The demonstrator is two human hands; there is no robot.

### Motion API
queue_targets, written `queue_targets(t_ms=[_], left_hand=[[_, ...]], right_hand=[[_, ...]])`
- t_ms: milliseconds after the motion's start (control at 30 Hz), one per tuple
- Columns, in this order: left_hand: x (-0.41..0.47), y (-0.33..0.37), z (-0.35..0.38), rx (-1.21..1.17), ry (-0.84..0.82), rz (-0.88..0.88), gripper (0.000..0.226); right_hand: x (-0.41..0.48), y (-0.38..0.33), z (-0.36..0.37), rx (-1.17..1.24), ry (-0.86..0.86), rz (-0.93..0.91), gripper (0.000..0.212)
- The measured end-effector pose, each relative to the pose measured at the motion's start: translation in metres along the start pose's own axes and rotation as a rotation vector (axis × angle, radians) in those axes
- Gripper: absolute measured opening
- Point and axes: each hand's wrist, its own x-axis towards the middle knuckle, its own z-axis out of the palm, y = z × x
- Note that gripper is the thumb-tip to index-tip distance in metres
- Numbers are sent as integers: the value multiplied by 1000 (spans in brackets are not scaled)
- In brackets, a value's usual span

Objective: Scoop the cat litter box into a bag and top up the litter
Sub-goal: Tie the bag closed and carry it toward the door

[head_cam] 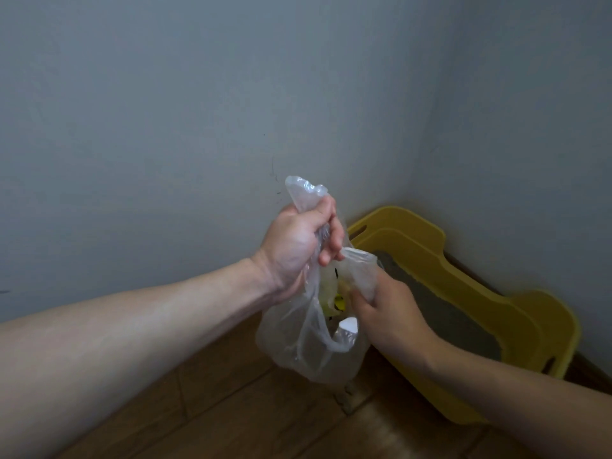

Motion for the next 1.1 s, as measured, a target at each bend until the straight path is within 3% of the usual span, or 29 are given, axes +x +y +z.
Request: queue_targets(t_ms=[100, 233, 300, 367, 433, 500, 567, 633, 700, 767, 867, 1000, 1100], left_hand=[[0, -2, -4, 77, -4, 13, 33], [-2, -7, -11, 105, -127, -36, 27], [-3, -8, -11, 107, -201, -81, 27], [-5, -8, -9, 111, -232, -120, 29], [-5, -9, -9, 84, -223, -130, 30], [-2, -11, -10, 119, -145, -84, 34], [1, -15, -14, 262, -10, -16, 39], [1, -17, -16, 440, 44, 86, 36], [-2, -19, -19, 733, 12, 312, 33], [-5, -22, -22, 1004, -38, 511, 22], [-8, -25, -25, 1229, -111, 639, 18], [-9, -23, -27, 1315, -286, 623, 26], [-9, -22, -26, 1310, -287, 536, 26]], right_hand=[[0, 1, -4, 113, -55, 0, 47], [9, -2, -15, 137, -225, -83, 103], [16, -7, -19, 188, -261, -118, 112], [21, -12, -20, 299, -288, -147, 102], [22, -15, -17, 369, -293, -187, 71], [21, -16, -14, 379, -250, -197, 34], [19, -16, -11, 362, -178, -161, 16], [19, -13, -10, 281, -91, -139, 24], [22, -13, -11, 238, -49, -133, 38], [24, -18, -11, 315, -91, -145, 44], [28, -23, -7, 515, -202, -101, 39], [27, -28, -10, 504, -327, -101, 28], [25, -29, -15, 470, -371, -129, 17]])
